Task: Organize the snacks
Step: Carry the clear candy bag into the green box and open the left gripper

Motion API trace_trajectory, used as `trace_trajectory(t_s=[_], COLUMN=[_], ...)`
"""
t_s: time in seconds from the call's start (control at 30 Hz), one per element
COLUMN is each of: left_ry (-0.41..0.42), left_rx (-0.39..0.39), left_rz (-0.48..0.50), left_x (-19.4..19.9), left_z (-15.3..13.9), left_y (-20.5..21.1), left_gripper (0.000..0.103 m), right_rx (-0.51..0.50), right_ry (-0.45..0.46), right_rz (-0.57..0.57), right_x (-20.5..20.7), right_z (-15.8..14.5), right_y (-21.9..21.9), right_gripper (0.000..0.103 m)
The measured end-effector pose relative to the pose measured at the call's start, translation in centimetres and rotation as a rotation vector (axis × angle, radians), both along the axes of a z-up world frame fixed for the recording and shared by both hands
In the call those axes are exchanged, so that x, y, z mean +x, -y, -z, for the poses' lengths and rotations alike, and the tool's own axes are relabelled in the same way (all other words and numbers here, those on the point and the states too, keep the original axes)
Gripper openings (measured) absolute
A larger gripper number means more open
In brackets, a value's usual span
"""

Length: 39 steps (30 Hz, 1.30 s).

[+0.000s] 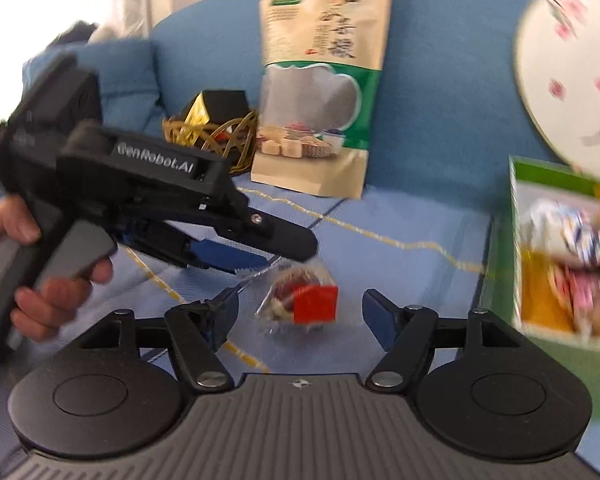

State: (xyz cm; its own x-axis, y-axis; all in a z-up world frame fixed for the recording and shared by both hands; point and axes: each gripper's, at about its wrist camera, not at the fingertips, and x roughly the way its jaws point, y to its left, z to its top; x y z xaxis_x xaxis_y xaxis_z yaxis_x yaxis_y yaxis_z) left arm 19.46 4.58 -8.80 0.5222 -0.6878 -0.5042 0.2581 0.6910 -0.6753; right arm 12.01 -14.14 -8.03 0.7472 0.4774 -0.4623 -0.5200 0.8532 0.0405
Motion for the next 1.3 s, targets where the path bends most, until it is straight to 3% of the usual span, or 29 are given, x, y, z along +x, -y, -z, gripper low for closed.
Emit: trace_trajectory(t_s=[0.03, 0.1, 0.13, 0.33, 0.6, 0.9, 1.2, 1.27, 1.3], left_ry=[-0.007, -0.029, -0.028, 0.009, 0.071, 0.173, 0.188, 0.185, 0.188], left_rx=[-0.015, -0.029, 0.000, 0.003, 0.007, -0.014, -0.014, 0.024, 0.050], left_rz=[0.007, 0.048, 0.050, 0.062, 0.066, 0.132, 0.243, 0.245, 0.218], left_x=[0.0, 0.1, 0.1, -0.7, -2.7, -1.7, 1.0, 1.4, 1.4], left_z=[0.2, 1.0, 1.3, 1.3, -0.7, -5.5, -5.6, -4.9, -4.7], left_y=[-0.1, 0.2, 0.5, 1.2, 2.2, 7.0, 14.3, 15.1, 15.2], left_gripper=[0.085, 0.061, 0.046, 0.038, 0.038, 0.038, 0.042, 0.056, 0.076], right_rx=[-0.005, -0.008, -0.027, -0.031, -0.050, -0.035, -0.028, -0.044, -0.058], right_ry=[-0.005, -0.049, -0.064, -0.051, 0.016, 0.145, 0.094, 0.062, 0.048], right_rz=[-0.002, -0.007, 0.006, 0.022, 0.032, 0.144, 0.284, 0.280, 0.278], right_x=[0.4, 1.1, 1.3, 0.7, -2.0, -3.1, -1.7, -1.0, -0.9], right_z=[0.2, 0.9, 1.3, 1.1, -0.4, -4.3, -4.8, -4.0, -3.8], right_y=[-0.3, -0.5, -0.6, -0.2, 0.2, 4.6, 10.1, 10.5, 10.5], right_gripper=[0.103, 0.103, 0.092, 0.082, 0.082, 0.082, 0.084, 0.087, 0.089])
